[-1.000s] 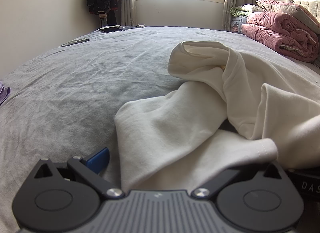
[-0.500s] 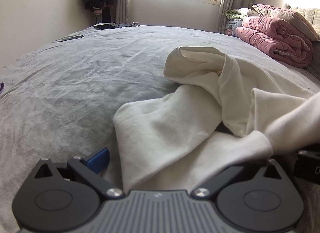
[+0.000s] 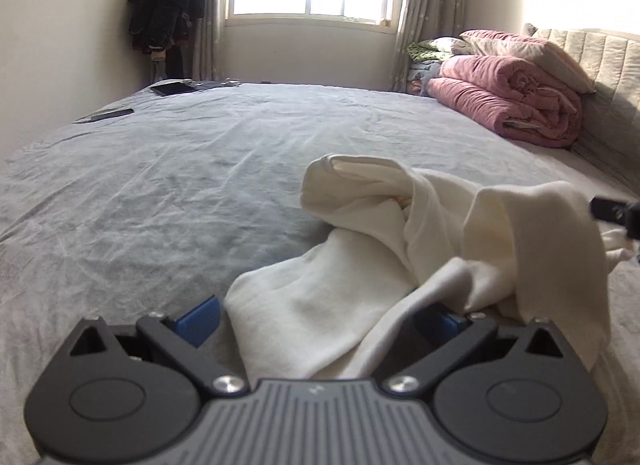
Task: Fold clothes
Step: 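Grasp the white sweatshirt edge with the right gripper while the left gripper grasps another edge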
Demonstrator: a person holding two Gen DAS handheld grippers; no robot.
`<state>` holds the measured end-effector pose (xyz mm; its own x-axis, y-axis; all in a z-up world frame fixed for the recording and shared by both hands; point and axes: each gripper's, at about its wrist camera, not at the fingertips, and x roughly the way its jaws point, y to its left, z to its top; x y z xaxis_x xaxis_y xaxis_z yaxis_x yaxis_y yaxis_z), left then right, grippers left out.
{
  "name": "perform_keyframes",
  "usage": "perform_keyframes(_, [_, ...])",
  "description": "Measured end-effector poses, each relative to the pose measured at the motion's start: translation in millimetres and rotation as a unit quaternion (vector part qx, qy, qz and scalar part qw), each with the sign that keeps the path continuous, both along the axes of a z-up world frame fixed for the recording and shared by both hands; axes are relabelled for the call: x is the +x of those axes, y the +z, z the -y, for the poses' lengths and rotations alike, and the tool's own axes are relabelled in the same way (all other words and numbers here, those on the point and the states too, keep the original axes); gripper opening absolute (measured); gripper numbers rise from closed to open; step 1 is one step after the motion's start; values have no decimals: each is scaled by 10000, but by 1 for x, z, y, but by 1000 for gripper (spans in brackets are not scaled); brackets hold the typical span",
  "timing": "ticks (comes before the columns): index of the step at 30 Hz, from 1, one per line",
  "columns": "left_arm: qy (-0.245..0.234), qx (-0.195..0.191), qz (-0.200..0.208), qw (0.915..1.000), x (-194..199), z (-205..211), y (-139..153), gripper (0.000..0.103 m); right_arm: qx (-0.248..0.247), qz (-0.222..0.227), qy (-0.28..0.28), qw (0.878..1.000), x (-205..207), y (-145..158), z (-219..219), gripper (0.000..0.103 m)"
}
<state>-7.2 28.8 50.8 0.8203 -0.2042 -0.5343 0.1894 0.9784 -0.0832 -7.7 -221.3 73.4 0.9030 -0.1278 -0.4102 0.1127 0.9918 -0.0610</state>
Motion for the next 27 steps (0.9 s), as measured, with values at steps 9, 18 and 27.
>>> perform_keyframes(9, [7,-1135,16,9935,21,-39,31,102,-192,-163,1063,9940,6,5,-17,90])
perform_keyframes(18, [-1094,-517,-969,9879,93,8,-5,102,-299,-985,1985,9747,42,-10,-18,71])
perform_keyframes(27, [-1687,431,-693,9823,82,24,-25,103,-348,-590,1443,9872,47,13,10,11])
